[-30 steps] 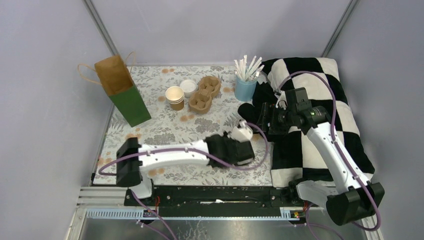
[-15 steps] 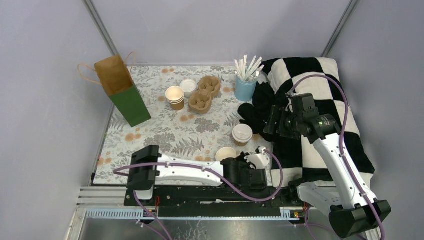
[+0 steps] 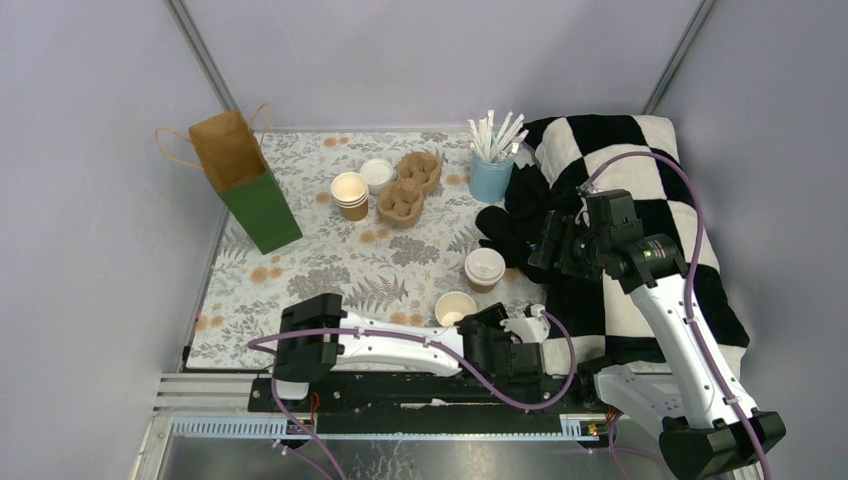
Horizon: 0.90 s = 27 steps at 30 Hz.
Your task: Pack the takeout coffee
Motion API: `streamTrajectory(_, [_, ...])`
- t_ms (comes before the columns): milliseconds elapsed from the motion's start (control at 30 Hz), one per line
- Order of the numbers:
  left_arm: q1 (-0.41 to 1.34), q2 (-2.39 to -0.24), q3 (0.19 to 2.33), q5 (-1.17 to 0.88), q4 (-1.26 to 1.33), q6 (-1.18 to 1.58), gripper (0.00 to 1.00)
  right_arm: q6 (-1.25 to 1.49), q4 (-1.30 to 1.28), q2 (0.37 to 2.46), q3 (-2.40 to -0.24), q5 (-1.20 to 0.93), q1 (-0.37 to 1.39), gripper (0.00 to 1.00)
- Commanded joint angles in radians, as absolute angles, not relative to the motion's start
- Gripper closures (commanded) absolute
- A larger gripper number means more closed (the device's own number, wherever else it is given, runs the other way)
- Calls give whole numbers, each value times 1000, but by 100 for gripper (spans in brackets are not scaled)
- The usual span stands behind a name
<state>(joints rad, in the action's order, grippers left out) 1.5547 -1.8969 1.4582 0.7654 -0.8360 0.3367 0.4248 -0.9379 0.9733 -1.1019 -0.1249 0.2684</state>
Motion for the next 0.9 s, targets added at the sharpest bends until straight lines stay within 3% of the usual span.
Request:
streamTrajectory(0, [1555, -1775, 1518, 675, -798, 309, 32, 436, -927, 963, -1108, -146, 272, 16])
streamTrajectory(67, [1546, -1741, 1560, 636, -819, 306, 23, 434, -924, 967, -1106, -150, 273, 16])
streamTrajectory(200, [1418, -1600, 1575, 455, -803, 343, 18, 432, -918, 980, -1109, -153, 272, 16])
streamTrajectory(367, [987, -1506, 1536, 136, -726, 362, 15, 435, -896, 1005, -1086, -178, 273, 16])
streamTrajectory(633, [440, -1707, 1646, 10, -655, 322, 10, 432, -862, 1125, -1098, -263, 273, 16])
streamTrajectory(733, [364, -1875, 1831, 67, -667, 277, 16, 415, -884, 1184, -1138, -281, 273, 16])
streamTrajectory(867, [330, -2122, 2107, 130, -711, 247, 38, 390, -905, 1248, -1178, -285, 272, 17])
